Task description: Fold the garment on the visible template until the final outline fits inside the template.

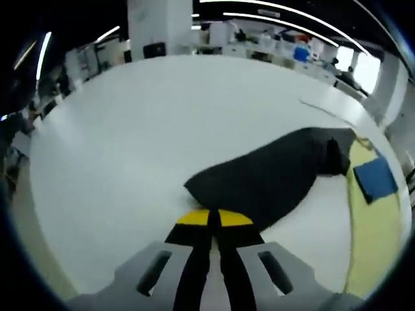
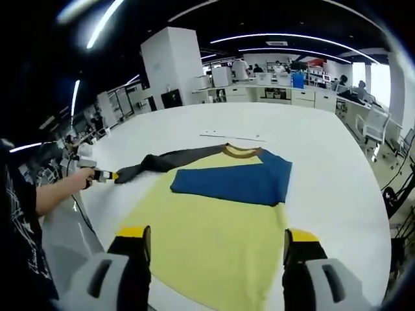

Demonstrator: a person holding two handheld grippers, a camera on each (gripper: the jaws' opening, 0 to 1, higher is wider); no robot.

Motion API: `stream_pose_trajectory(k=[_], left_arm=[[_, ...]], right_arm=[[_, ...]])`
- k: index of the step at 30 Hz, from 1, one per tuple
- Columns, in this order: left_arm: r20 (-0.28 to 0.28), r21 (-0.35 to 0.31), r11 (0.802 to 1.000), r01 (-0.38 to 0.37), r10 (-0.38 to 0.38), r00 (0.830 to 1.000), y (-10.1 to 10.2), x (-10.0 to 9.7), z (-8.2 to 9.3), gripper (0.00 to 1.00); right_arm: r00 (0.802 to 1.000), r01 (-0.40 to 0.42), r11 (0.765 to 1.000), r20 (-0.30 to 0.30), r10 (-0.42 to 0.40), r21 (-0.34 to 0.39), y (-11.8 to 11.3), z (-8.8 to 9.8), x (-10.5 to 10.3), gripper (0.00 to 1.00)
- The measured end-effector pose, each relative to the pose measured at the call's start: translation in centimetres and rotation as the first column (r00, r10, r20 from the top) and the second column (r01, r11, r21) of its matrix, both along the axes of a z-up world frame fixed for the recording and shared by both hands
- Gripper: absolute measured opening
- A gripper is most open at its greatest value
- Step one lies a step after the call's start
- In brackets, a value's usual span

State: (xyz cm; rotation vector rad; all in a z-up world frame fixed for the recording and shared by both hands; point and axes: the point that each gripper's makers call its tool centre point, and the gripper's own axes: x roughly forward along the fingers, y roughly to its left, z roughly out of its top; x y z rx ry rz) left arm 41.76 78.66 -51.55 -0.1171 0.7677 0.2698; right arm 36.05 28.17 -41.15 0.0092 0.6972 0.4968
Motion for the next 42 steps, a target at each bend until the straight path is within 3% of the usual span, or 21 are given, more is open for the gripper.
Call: stream_pose_trajectory(k=[6, 13, 34, 42], left_arm=[[-0.003, 0.037, 0.998, 0.056, -0.056, 0.998, 1.7, 0.8, 0.2, 0.0], [-0.02, 0.075, 0.991, 0.115, -0.114, 0.993, 2.2, 1.9, 0.0, 0.0], [-0.035, 0.128, 0.972, 0.197, -0.194, 0.98, 4.0, 5.4, -0.9, 0.0], [-0.04, 0.107, 0.978, 0.18, -0.177, 0.983, 4.1, 5.2, -1.3, 0.01]], right_arm=[[1.0, -0.007, 1.0, -0.007, 0.007, -0.001, 0.4, -0.1, -0.3, 0.85], [1.0, -0.005, 1.0, -0.003, 0.005, -0.001, 0.6, 0.4, -0.4, 0.86], [1.0, 0.024, 1.0, -0.002, -0.024, -0.01, -0.3, 0.7, -0.6, 0.88], [1.0, 0.031, 0.999, 0.005, -0.031, -0.021, -0.4, 0.9, -0.5, 0.9]])
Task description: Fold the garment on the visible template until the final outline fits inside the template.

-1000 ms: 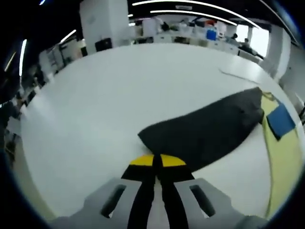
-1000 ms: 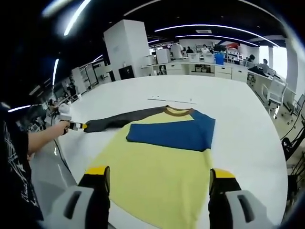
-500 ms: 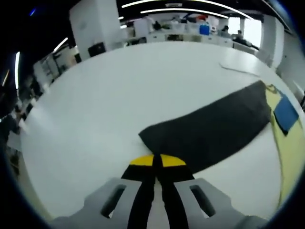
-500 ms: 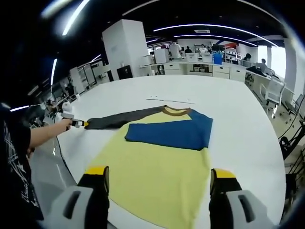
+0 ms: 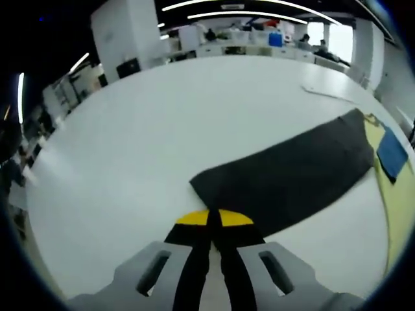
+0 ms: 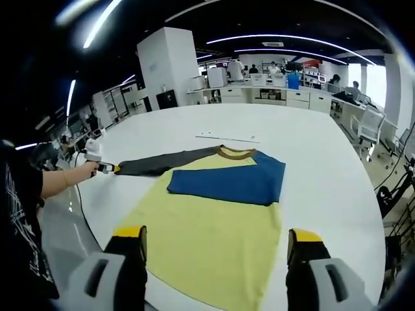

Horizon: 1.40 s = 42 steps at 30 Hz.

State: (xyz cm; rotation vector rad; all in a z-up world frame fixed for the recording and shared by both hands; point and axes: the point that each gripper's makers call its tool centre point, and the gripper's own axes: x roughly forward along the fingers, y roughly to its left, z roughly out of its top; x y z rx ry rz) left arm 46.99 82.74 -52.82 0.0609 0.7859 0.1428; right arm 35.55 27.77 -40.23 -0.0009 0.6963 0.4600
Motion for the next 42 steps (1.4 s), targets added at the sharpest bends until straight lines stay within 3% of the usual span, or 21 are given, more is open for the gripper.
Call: stream_pose_trajectory(k=[4, 7, 9, 15, 17, 24, 27, 35, 39, 42], left_arm=[[0.014, -0.013, 1.0, -0.015, 0.015, 1.0, 0.5, 0.0, 0.1, 0.06], [0.024, -0.057, 0.998, -0.041, 0.042, 0.999, 0.5, -0.2, 0.1, 0.16], [0.015, -0.05, 0.998, -0.035, 0.036, 0.999, 0.2, -0.4, 0.0, 0.23], [0.0, -0.018, 0.997, -0.069, 0.069, 0.998, 0.2, -1.6, -0.1, 0.2], [0.01, -0.056, 0.995, -0.079, 0.08, 0.997, -0.1, -1.7, -0.1, 0.19], [-0.017, -0.08, 0.992, -0.098, 0.097, 0.995, -0.8, -2.2, -0.2, 0.17], [-0.018, -0.137, 0.976, -0.171, 0.171, 0.985, -0.7, -2.3, -0.4, 0.16], [-0.035, -0.135, 0.972, -0.19, 0.187, 0.982, -0.9, -2.2, -0.4, 0.12], [-0.029, -0.168, 0.962, -0.216, 0.214, 0.976, -0.9, -2.0, -0.4, 0.07], [-0.021, -0.162, 0.966, -0.2, 0.199, 0.98, -1.0, -1.8, -0.4, 0.04]], right_arm=[[1.0, -0.004, 1.0, 0.01, 0.004, 0.005, 0.4, 0.5, 0.0, 0.9], [1.0, -0.004, 1.0, 0.021, 0.004, 0.014, 0.6, 0.8, 0.0, 0.9], [1.0, -0.007, 1.0, 0.021, 0.007, 0.014, 0.7, 0.9, 0.0, 0.9], [1.0, -0.002, 1.0, 0.025, 0.001, 0.019, 0.7, 1.1, -0.2, 0.9], [1.0, -0.003, 1.0, 0.027, 0.003, 0.022, 0.7, 1.3, -0.3, 0.9], [1.0, -0.003, 1.0, 0.027, 0.002, 0.009, 0.3, 1.2, -0.4, 0.91], [0.999, -0.01, 1.0, 0.03, 0.011, -0.019, 0.2, 1.1, -0.5, 0.92], [1.0, -0.006, 0.999, 0.021, 0.006, -0.04, 0.0, 0.8, -0.7, 0.91], [1.0, -0.008, 0.998, 0.019, 0.009, -0.056, -0.1, 0.7, -0.8, 0.91], [1.0, -0.005, 0.999, 0.019, 0.006, -0.051, -0.1, 0.8, -0.8, 0.91]])
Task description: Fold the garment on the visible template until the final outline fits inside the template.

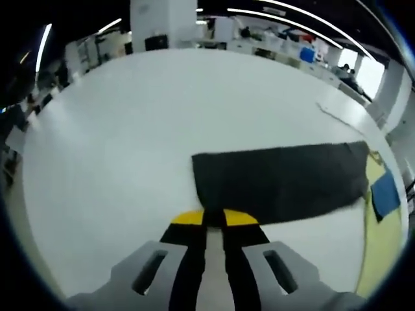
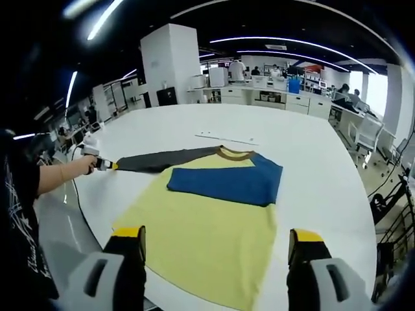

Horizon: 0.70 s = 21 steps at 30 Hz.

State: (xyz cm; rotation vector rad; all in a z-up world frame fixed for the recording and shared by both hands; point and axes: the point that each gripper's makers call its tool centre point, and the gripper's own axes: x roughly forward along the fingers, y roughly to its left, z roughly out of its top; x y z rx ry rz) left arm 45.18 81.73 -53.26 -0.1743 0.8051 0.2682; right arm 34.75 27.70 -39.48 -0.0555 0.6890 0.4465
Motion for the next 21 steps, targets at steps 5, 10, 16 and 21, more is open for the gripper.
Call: stream_pose_trajectory(k=[5, 10, 16, 21], left_arm=[[-0.002, 0.015, 0.999, 0.028, -0.028, 1.0, -0.5, 0.2, 0.2, 0.02], [0.004, 0.024, 0.999, 0.048, -0.048, 0.999, -0.7, 0.3, 0.5, 0.01], [0.02, 0.049, 0.994, 0.094, -0.095, 0.995, -1.5, 0.8, 1.4, 0.01], [0.027, 0.076, 0.988, 0.132, -0.134, 0.991, -1.9, 1.5, 1.9, 0.01]], right_arm=[[1.0, 0.004, 1.0, -0.001, -0.004, 0.003, 0.0, 0.0, -0.1, 0.91], [1.0, 0.006, 1.0, 0.002, -0.006, 0.003, -0.1, 0.1, -0.1, 0.91], [1.0, 0.011, 1.0, 0.01, -0.012, 0.005, 0.0, 0.3, -0.3, 0.94], [1.0, 0.004, 1.0, 0.011, -0.004, 0.014, 0.5, 0.1, -0.6, 0.96]])
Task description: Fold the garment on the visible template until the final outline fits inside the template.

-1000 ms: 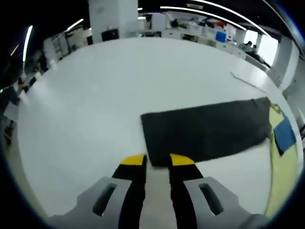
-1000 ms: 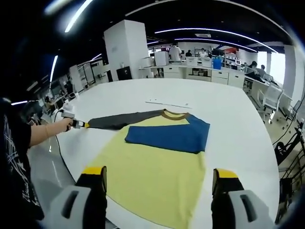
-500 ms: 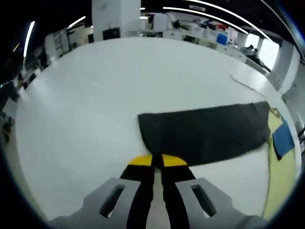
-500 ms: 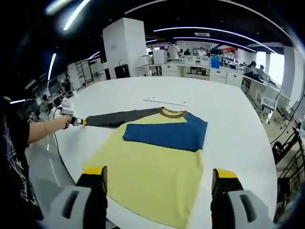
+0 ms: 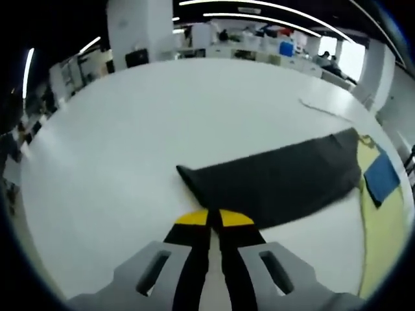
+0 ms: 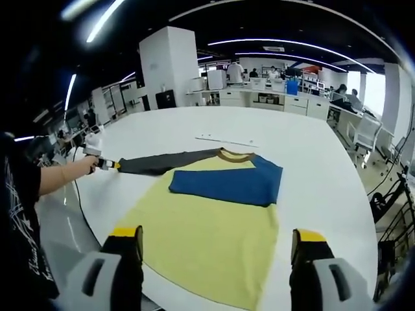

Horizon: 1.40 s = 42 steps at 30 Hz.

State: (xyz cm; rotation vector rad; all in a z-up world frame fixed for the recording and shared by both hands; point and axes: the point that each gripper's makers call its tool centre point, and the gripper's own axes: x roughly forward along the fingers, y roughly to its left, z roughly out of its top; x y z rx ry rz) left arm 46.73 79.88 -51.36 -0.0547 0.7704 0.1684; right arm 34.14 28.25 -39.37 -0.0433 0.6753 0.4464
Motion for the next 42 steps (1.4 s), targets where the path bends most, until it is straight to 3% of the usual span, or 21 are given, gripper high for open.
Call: stream_pose_trajectory(k=[8, 16, 33, 42], left_arm=[[0.043, -0.013, 0.999, 0.049, -0.049, 0.998, -2.0, 1.2, 1.7, 0.01], [0.068, -0.094, 0.991, 0.1, -0.094, 0.993, -5.4, 2.9, 2.7, 0.01], [0.096, -0.083, 0.97, 0.23, -0.222, 0.97, -11.2, 4.9, 4.5, 0.01], [0.113, -0.065, 0.949, 0.308, -0.299, 0.947, -14.8, 6.2, 5.6, 0.01]], right_arm=[[1.0, -0.018, 1.0, -0.001, 0.018, -0.01, 0.2, -0.1, -0.1, 0.99], [1.0, -0.024, 1.0, -0.002, 0.024, -0.004, 0.3, -0.3, -0.2, 0.99], [0.998, -0.053, 0.999, -0.026, 0.053, 0.005, 0.9, -1.2, -0.5, 0.99], [0.996, -0.087, 0.996, -0.003, 0.087, 0.005, 1.2, -1.1, -0.4, 0.99]])
